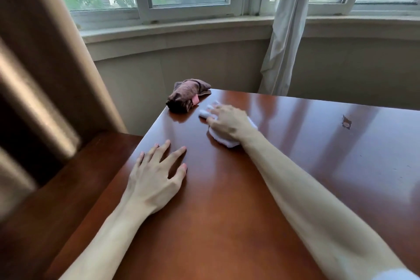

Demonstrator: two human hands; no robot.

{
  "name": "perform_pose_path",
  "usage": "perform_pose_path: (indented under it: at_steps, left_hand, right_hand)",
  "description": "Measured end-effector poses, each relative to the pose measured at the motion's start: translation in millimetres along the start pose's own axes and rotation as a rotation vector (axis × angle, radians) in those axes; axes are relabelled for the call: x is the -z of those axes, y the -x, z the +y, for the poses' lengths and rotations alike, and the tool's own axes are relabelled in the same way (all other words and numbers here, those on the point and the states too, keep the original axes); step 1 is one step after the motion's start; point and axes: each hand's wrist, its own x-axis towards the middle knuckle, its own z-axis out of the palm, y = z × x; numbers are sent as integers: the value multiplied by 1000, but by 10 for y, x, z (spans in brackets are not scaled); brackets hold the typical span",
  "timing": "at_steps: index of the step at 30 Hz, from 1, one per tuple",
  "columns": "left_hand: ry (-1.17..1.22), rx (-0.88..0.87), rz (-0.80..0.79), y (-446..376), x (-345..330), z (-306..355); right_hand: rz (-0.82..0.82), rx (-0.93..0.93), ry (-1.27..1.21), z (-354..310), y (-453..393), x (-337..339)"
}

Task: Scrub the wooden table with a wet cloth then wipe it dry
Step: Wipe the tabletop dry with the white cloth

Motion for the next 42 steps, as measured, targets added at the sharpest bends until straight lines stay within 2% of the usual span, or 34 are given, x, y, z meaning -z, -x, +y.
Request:
perform_pose_path:
  at_steps: [3, 5, 8, 11, 13, 15, 18, 20, 23, 24, 26, 30, 35, 42]
  left_hand:
    - [235, 2, 39, -20, 74, -40]
    - [410, 13, 70, 7, 185, -47]
    - [396, 7, 66, 108, 297, -5]
    - [341, -70, 46, 493, 346, 36]
    - [323, -71, -1, 846, 392, -7]
    - [272, -66, -19, 1239, 427, -80]
    - [140, -20, 52, 1793, 451, -280]
    - [77, 2, 89, 1974, 478, -383]
    - [68, 11, 123, 1981, 471, -430]
    - [67, 7, 126, 1936, 484, -398]
    - [52, -2, 124, 1830, 493, -317]
    - [-3, -20, 145, 1576, 518, -270]
    - [41, 151, 82, 1239, 414, -473]
    - [142, 246, 146, 1155, 359, -504]
  right_hand:
    - [-34, 174, -56, -545, 700, -48]
    - [15, 285, -104, -905, 1236, -120]
    - [52, 430, -157, -1227, 1992, -212]
    - [-28, 531, -195, -1233, 2571, -69]
    - [-21, 435, -203, -1085, 2513, 41]
    - [3, 249, -149, -967, 2276, 106]
    - [88, 75, -79, -1130, 2127, 66]
    - [107, 125, -92, -1383, 2274, -21]
    - [76, 403, -128, -1650, 2690, -160]
    - [50, 438, -156, -1637, 2738, -152]
    - [13, 404, -214, -1512, 2675, -70]
    - [38, 259, -170, -1309, 2387, -4]
    - [31, 146, -135, -1175, 1761, -95]
    - [3, 191, -102, -1160, 754, -195]
